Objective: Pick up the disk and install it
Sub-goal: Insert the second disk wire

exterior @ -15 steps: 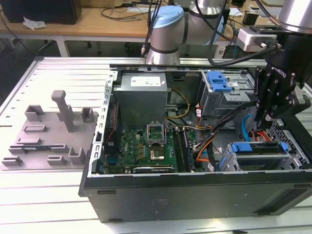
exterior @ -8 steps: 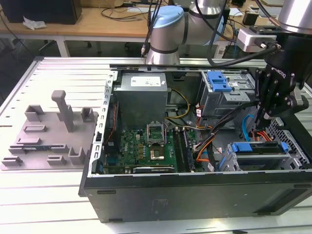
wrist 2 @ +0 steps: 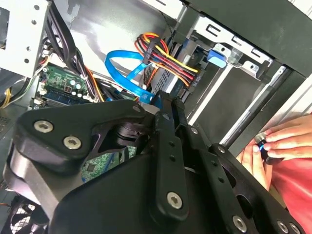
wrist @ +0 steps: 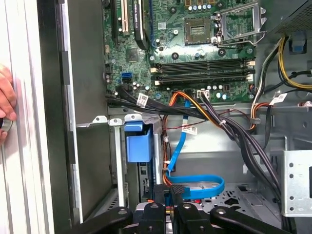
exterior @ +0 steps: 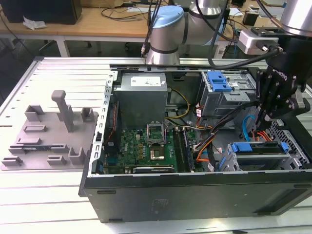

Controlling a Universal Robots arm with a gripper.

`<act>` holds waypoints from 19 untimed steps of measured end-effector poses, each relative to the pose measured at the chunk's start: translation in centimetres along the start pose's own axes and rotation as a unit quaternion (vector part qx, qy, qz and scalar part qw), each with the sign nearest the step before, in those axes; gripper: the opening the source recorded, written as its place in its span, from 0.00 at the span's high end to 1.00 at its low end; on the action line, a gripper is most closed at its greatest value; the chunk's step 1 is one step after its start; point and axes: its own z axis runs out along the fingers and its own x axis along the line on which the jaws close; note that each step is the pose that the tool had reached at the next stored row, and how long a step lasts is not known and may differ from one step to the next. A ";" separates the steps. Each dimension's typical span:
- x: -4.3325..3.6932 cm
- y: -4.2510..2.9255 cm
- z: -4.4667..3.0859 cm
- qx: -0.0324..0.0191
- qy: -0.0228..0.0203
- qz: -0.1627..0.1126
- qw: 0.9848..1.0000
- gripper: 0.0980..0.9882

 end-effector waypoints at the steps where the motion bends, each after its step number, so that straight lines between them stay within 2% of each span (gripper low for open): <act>1: 0.44 -0.03 0.06 0.001 -0.003 0.000 1.000 0.93; 3: 0.86 -0.05 0.12 0.001 -0.007 0.000 1.000 0.93; 5: 1.83 -0.11 0.25 0.001 -0.017 0.001 1.000 0.93; 8: 2.48 -0.15 0.41 0.001 -0.024 0.001 1.000 0.93; 11: 2.90 -0.17 0.57 0.000 -0.027 0.001 1.000 0.93; 15: 2.97 -0.17 0.78 0.000 -0.030 0.001 1.000 0.93; 16: 3.01 -0.17 0.84 0.000 -0.033 0.001 0.999 0.93; 17: 3.09 -0.17 0.93 0.000 -0.038 0.001 0.999 0.93; 19: 3.19 -0.18 0.99 -0.001 -0.043 0.002 0.999 0.93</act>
